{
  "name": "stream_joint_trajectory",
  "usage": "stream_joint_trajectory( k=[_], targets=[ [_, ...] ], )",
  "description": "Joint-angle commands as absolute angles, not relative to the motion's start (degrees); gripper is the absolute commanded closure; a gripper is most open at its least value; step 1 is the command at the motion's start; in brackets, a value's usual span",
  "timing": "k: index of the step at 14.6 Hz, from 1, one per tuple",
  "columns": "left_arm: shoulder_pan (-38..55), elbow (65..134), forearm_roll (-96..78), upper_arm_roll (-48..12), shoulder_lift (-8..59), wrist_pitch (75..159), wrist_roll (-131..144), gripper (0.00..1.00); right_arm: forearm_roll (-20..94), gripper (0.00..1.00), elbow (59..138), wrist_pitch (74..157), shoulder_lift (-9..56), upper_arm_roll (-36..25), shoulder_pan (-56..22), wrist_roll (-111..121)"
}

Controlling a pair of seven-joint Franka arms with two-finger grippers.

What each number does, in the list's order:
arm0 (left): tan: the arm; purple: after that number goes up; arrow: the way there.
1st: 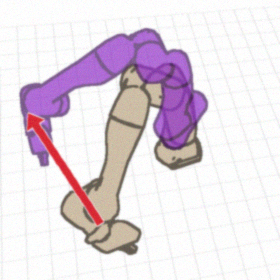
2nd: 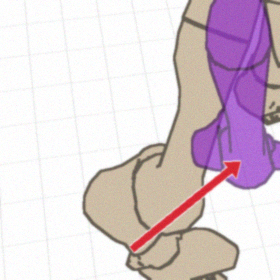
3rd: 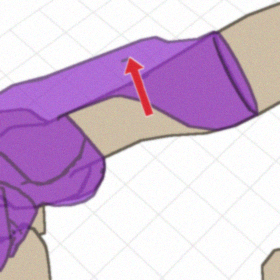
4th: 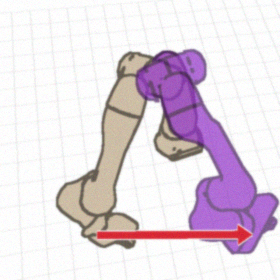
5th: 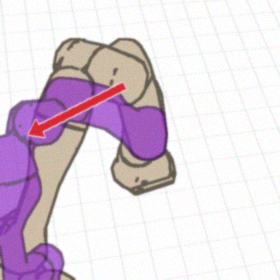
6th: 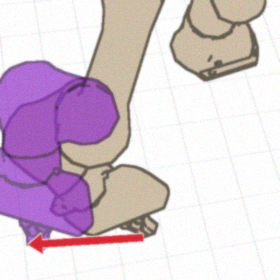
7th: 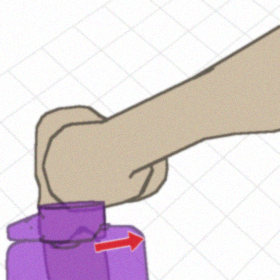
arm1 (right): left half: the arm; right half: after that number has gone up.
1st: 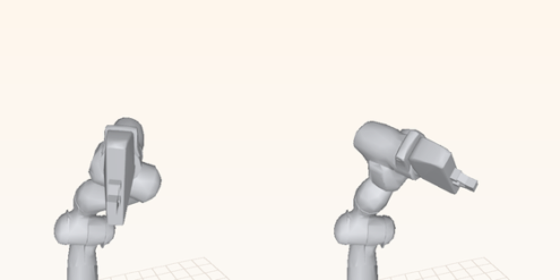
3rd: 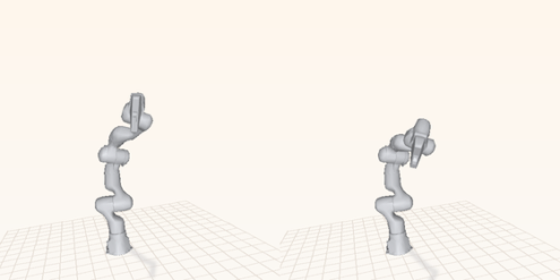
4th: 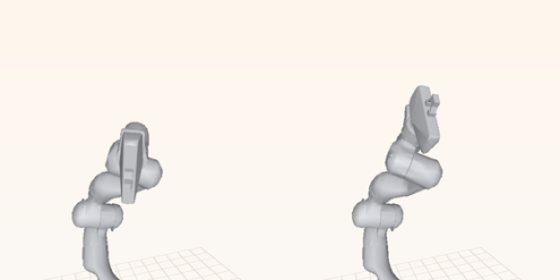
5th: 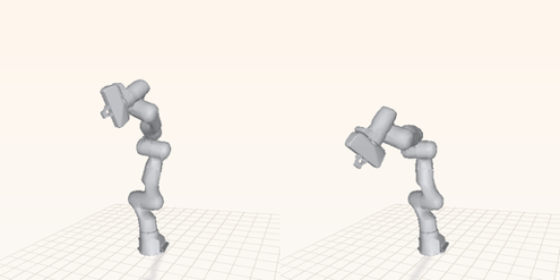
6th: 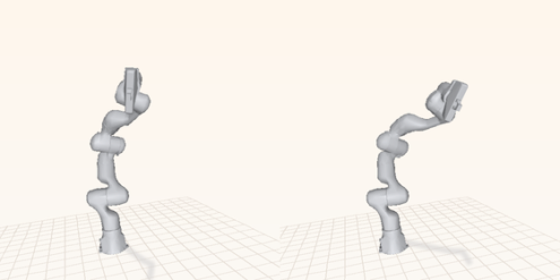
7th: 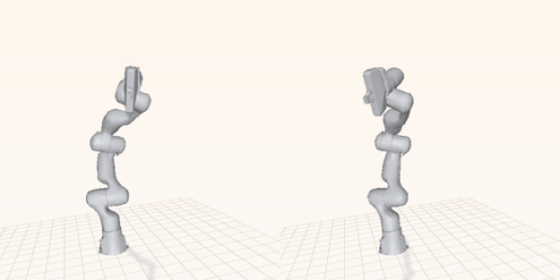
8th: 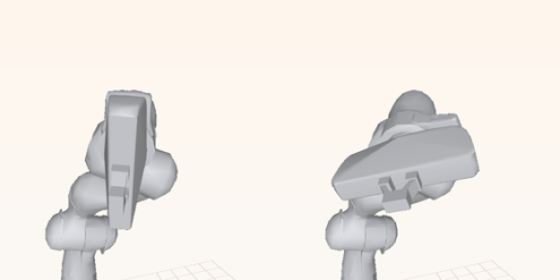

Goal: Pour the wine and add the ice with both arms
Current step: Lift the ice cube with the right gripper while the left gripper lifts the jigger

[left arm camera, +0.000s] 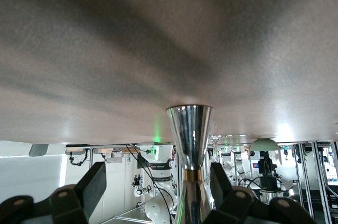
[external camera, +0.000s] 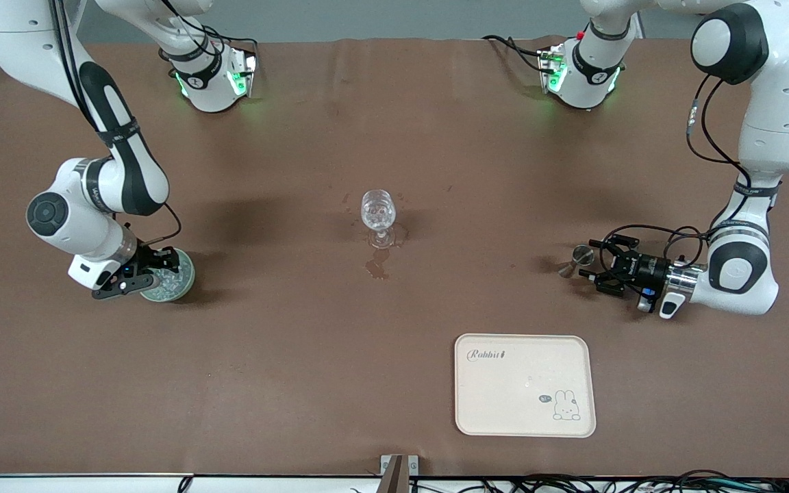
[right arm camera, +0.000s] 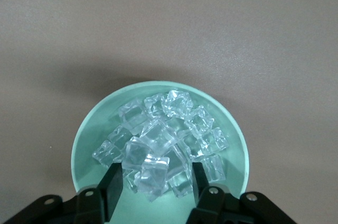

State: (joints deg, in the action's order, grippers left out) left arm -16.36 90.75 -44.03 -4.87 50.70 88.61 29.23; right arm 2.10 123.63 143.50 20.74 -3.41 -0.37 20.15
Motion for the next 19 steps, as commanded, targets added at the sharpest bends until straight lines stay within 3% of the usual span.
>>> stream_joint_trajectory(
  k=[1, 10, 12, 16, 19],
  targets=[
    [-15.8, 90.4, -45.7, -4.7, 51.1, 89.2, 31.5, 0.17, 2.6, 0.43, 124.8, 145.0, 20.7, -3.3, -0.3, 21.4],
    [-15.0, 90.3, -47.2, -4.7, 51.9, 89.2, 32.6, 0.22, 2.6, 0.63, 124.8, 144.8, 20.7, -3.3, -0.3, 21.4],
    [-14.9, 90.3, -47.2, -4.7, 51.9, 89.3, 32.3, 0.27, 2.6, 0.71, 124.7, 144.7, 20.7, -3.3, -0.3, 21.4],
    [-14.6, 90.2, -47.3, -4.7, 51.9, 89.7, 32.5, 0.29, 2.6, 0.96, 123.9, 144.3, 20.7, -3.3, -0.4, 20.9],
    [-14.6, 90.1, -47.4, -4.7, 51.9, 89.9, 32.5, 0.31, 2.7, 1.00, 119.7, 137.4, 20.5, -3.3, -1.1, 20.1]
  ],
)
